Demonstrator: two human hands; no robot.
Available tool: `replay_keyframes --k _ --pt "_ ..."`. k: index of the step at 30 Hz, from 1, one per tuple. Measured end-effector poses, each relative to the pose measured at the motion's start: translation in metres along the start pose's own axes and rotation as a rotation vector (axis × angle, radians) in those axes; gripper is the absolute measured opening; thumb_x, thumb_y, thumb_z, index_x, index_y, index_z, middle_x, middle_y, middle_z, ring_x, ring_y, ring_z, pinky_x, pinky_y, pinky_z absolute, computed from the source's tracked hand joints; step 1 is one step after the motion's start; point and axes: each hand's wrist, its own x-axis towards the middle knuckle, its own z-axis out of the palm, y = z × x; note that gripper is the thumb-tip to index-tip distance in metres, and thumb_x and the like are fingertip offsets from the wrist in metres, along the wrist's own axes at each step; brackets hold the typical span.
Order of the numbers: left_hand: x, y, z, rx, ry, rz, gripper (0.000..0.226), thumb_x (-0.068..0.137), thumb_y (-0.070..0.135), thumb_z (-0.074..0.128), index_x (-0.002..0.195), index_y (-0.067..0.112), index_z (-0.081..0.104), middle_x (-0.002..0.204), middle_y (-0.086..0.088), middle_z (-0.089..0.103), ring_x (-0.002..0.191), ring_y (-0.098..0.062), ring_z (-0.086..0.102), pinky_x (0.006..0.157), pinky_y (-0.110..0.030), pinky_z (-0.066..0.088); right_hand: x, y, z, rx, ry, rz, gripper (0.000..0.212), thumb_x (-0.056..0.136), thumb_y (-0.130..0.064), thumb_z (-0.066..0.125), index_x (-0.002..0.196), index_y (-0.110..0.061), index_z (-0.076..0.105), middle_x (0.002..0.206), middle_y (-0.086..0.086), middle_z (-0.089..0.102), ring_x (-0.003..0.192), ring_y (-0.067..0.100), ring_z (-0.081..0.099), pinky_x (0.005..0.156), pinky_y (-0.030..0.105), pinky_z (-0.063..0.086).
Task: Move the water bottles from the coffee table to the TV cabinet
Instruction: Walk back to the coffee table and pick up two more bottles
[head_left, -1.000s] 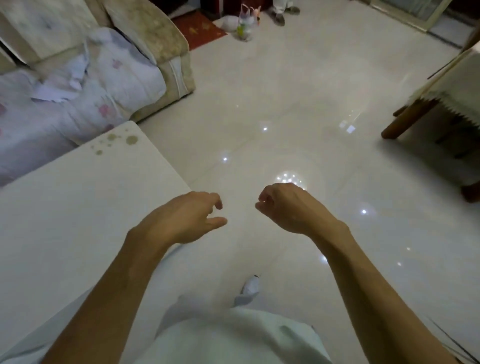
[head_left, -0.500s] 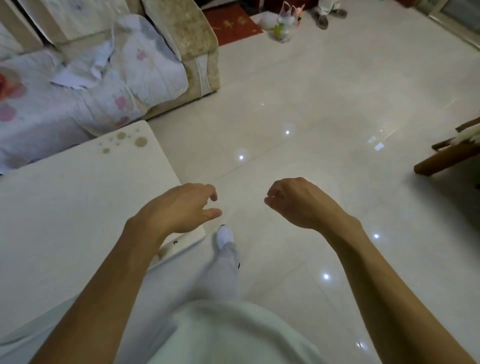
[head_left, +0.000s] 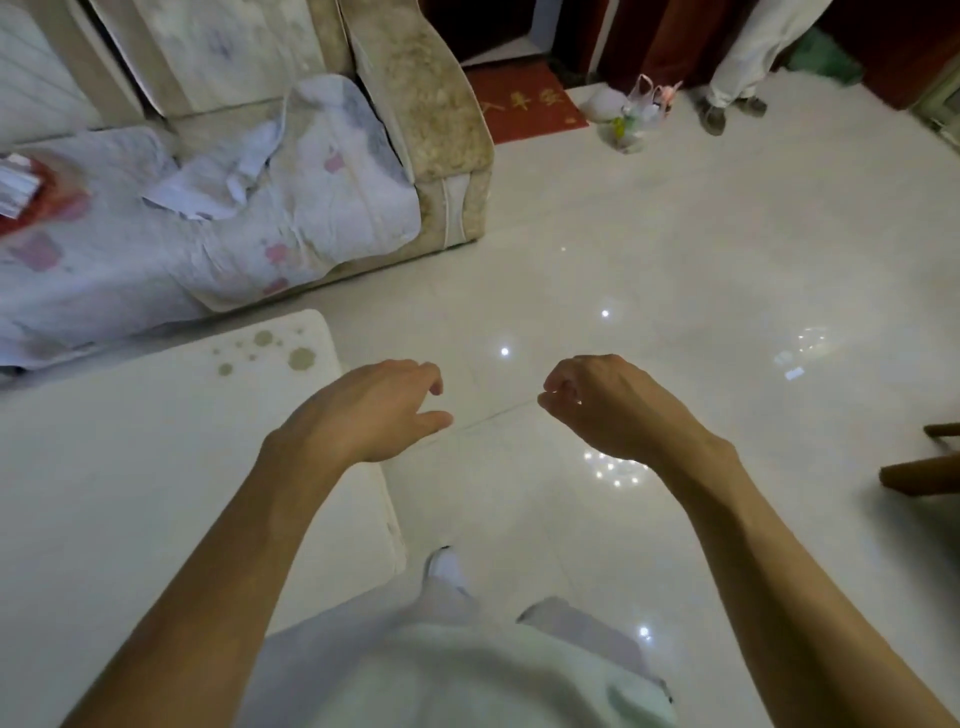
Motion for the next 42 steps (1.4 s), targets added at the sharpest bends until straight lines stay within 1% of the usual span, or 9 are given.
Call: replay_keyframes --k 7,14,18,26,33,35,38,40,42 --pt "0.048 -0.020 -0.036 -0.069 0.051 -0.120 0.041 0.095 0.047 0.049 0.129 0.025 0.049 0.128 0.003 0.056 0.107 -0.016 0.055 0.086 -0.028 0.042 0.099 -0.002 -0.024 -0.020 -0.053 -0.166 0.035 0.096 -0.040 0.051 0.115 -0.015 0.065 0.113 0.003 0.068 0.100 0.021 0.063 0.082 0.032 0.049" --pt "0.106 -0.029 -0.066 -0.217 0.094 -0.339 0.038 0.097 0.043 0.048 0.130 0.023 0.050 0.132 0.002 0.055 0.109 -0.016 0.057 0.091 -0.029 0.046 0.211 0.011 -0.050 -0.064 -0.145 -0.384 0.035 0.095 -0.041 0.051 0.114 -0.015 0.065 0.113 0.004 0.068 0.103 0.023 0.062 0.085 0.035 0.050" --pt "0.150 -0.016 -0.108 -0.247 0.157 -0.422 0.036 0.096 0.043 0.048 0.127 0.024 0.052 0.128 0.004 0.057 0.109 -0.014 0.056 0.083 -0.025 0.040 0.272 0.028 -0.085 -0.064 -0.148 -0.492 0.033 0.095 -0.039 0.053 0.112 -0.014 0.066 0.112 0.006 0.068 0.101 0.022 0.063 0.081 0.031 0.048" --pt "0.211 0.006 -0.156 -0.349 0.287 -0.522 0.034 0.096 0.043 0.048 0.124 0.025 0.053 0.124 0.007 0.057 0.110 -0.012 0.054 0.087 -0.026 0.042 0.372 0.036 -0.135 -0.097 -0.232 -0.644 0.033 0.094 -0.039 0.053 0.111 -0.014 0.067 0.112 0.006 0.068 0.102 0.024 0.062 0.085 0.035 0.049" --pt "0.215 -0.033 -0.179 -0.436 0.593 -0.641 0.022 0.093 0.039 0.054 0.105 0.023 0.064 0.100 0.008 0.067 0.090 -0.011 0.063 0.083 -0.032 0.052 0.433 -0.010 -0.139 -0.125 -0.282 -0.799 0.033 0.093 -0.039 0.056 0.109 -0.014 0.068 0.108 0.007 0.069 0.100 0.023 0.064 0.085 0.038 0.051" --pt "0.218 -0.055 -0.187 -0.438 0.582 -0.665 0.023 0.093 0.039 0.054 0.107 0.022 0.063 0.098 0.008 0.066 0.088 -0.011 0.061 0.079 -0.028 0.049 0.450 -0.031 -0.141 -0.147 -0.298 -0.850 0.032 0.093 -0.039 0.056 0.108 -0.013 0.068 0.107 0.006 0.069 0.099 0.022 0.064 0.085 0.038 0.051" --pt "0.234 -0.095 -0.198 -0.442 0.432 -0.676 0.030 0.093 0.043 0.053 0.115 0.023 0.058 0.111 0.006 0.062 0.093 -0.012 0.056 0.078 -0.025 0.043 0.486 -0.066 -0.151 -0.226 -0.318 -0.883 0.031 0.094 -0.039 0.054 0.107 -0.014 0.068 0.105 0.004 0.068 0.096 0.020 0.062 0.084 0.036 0.050" --pt "0.248 -0.125 -0.206 -0.453 0.365 -0.659 0.035 0.093 0.045 0.053 0.120 0.023 0.056 0.119 0.005 0.060 0.095 -0.011 0.053 0.080 -0.025 0.041 0.515 -0.091 -0.162 -0.248 -0.275 -0.864 0.030 0.093 -0.038 0.054 0.104 -0.014 0.068 0.104 0.003 0.068 0.095 0.019 0.062 0.084 0.035 0.049" --pt "0.261 -0.160 -0.219 -0.453 0.371 -0.635 0.037 0.093 0.045 0.053 0.123 0.022 0.055 0.124 0.003 0.059 0.103 -0.013 0.055 0.086 -0.026 0.042 0.544 -0.118 -0.171 -0.262 -0.221 -0.853 0.030 0.093 -0.039 0.054 0.106 -0.015 0.068 0.104 0.002 0.068 0.096 0.018 0.062 0.085 0.034 0.049"
